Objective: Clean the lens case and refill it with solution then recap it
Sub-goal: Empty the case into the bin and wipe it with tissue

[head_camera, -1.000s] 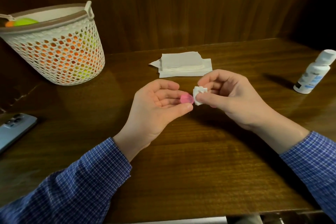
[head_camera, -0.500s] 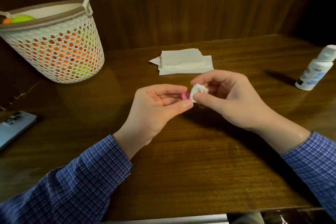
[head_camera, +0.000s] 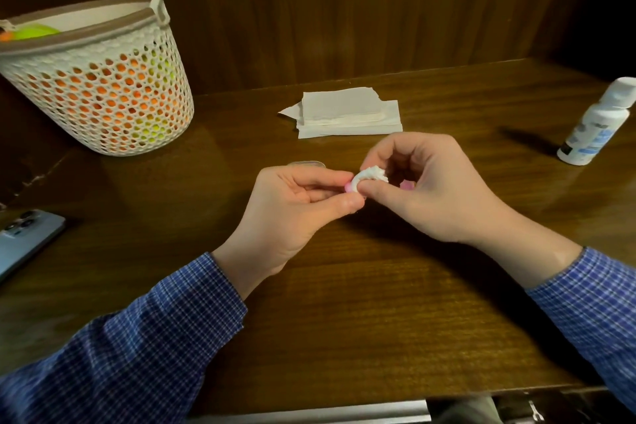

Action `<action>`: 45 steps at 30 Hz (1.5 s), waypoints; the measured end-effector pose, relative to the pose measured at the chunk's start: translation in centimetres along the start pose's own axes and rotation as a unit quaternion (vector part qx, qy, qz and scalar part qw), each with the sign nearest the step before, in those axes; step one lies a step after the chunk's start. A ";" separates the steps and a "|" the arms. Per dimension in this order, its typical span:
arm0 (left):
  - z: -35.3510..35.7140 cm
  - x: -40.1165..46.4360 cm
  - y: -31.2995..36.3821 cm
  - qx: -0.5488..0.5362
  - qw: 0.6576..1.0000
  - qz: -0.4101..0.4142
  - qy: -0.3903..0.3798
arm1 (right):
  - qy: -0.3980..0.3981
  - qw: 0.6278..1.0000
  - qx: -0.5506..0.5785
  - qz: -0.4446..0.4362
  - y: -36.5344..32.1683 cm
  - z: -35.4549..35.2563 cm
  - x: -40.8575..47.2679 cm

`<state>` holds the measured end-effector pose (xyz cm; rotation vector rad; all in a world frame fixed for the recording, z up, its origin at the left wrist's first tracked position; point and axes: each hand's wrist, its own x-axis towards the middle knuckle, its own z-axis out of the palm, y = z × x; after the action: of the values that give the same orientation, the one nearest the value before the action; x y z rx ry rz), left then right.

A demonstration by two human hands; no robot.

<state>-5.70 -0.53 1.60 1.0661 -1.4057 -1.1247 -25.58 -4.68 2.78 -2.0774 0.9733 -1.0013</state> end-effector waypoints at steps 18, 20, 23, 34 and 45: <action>0.0 -0.2 0.3 0.052 0.999 0.007 -0.002 | 0.030 0.997 0.054 0.052 -0.2 0.7 0.0; 0.0 -0.3 0.2 0.048 0.999 0.016 0.010 | 0.013 0.996 0.067 0.066 -0.1 0.3 0.2; 0.1 -0.3 0.0 0.059 0.998 0.012 0.009 | -0.005 0.990 0.123 0.065 0.1 0.1 0.1; 0.2 -0.2 -0.4 0.029 0.999 -0.016 0.010 | 0.032 0.994 0.085 0.062 0.3 0.8 0.2; -0.4 0.7 -0.4 -0.094 0.992 -0.081 -0.039 | 0.003 0.998 0.055 0.009 0.4 -0.6 0.2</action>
<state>-5.38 -1.31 1.31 1.0247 -1.2619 -1.4005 -26.14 -5.15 2.83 -1.9720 0.9174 -1.0302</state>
